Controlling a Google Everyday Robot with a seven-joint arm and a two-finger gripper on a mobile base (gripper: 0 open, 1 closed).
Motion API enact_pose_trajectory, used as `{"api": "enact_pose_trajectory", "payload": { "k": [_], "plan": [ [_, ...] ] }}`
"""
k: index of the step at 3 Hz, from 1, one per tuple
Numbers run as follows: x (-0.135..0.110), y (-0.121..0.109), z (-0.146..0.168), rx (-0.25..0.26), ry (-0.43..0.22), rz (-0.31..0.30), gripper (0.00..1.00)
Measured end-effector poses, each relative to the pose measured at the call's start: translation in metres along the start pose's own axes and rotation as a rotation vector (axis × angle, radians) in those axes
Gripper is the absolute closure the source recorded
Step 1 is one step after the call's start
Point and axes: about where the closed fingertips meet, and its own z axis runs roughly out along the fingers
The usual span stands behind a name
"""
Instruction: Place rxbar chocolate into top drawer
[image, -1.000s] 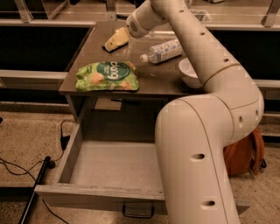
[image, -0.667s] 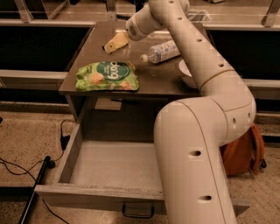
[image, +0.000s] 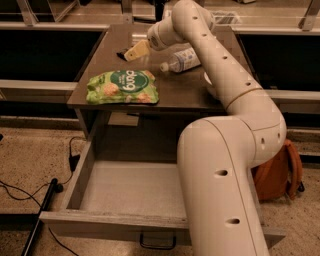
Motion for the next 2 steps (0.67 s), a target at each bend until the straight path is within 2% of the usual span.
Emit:
{"api": "enact_pose_trajectory", "payload": {
  "k": [1, 2],
  "plan": [
    [-0.005, -0.009, -0.002, 0.014, -0.046, 0.03, 0.0],
    [-0.009, 0.003, 0.01, -0.037, -0.066, 0.046, 0.0]
  ]
}}
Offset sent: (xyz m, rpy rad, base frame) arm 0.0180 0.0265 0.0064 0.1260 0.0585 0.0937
